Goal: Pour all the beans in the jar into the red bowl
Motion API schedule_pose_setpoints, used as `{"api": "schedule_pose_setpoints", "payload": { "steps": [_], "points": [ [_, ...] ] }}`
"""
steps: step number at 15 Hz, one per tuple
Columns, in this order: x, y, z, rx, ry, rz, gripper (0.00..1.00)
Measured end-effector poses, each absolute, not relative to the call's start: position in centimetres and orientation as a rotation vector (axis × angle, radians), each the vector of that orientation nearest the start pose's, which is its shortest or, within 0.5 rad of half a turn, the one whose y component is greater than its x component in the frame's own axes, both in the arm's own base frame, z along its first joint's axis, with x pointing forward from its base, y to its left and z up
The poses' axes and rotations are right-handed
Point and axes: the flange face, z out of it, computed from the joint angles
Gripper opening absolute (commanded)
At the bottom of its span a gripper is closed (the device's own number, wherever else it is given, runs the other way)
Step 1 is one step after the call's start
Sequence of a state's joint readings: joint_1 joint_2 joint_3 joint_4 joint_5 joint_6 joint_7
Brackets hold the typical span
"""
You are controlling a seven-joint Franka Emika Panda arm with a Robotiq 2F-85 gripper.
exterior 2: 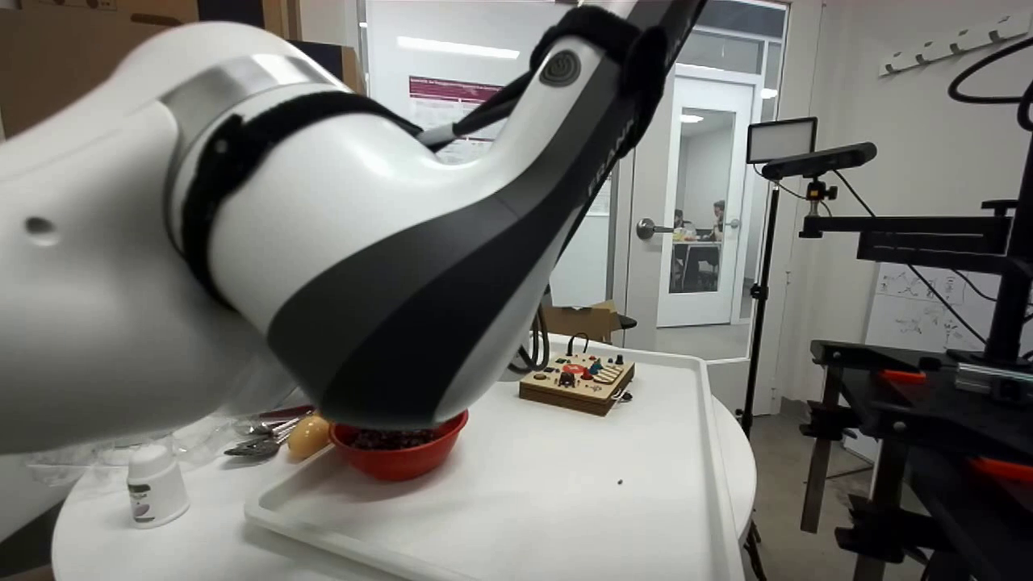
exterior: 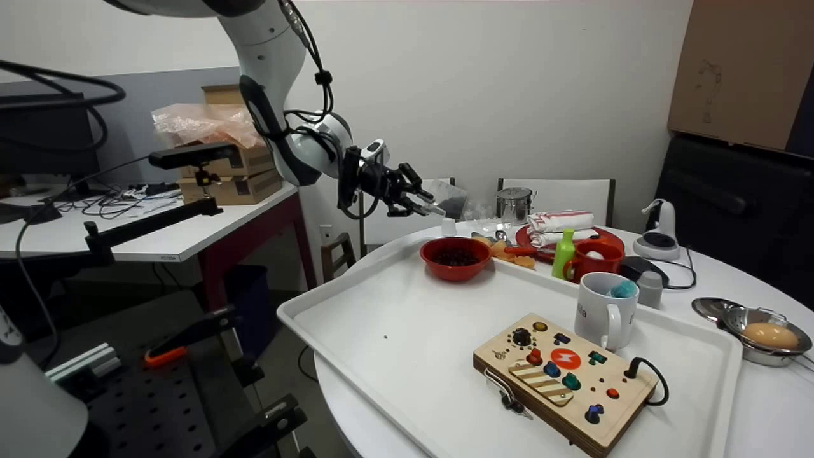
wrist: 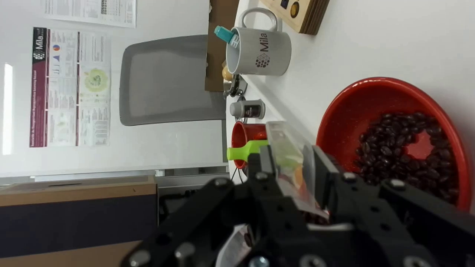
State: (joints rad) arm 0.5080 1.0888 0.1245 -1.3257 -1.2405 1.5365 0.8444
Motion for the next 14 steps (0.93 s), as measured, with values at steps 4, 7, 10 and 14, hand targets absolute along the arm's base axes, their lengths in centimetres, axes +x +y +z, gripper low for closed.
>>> {"api": "schedule_pose_setpoints", "payload": {
  "steps": [4,7,10,14],
  "points": [
    [60.9,26.0,8.3,1.889,0.31,0.152,0.07],
    [60.8,23.8,8.3,1.872,0.306,0.156,0.07],
    [60.4,22.2,8.2,1.816,0.317,0.185,0.07],
    [59.7,21.3,7.8,1.757,0.347,0.225,0.07]
  ]
}}
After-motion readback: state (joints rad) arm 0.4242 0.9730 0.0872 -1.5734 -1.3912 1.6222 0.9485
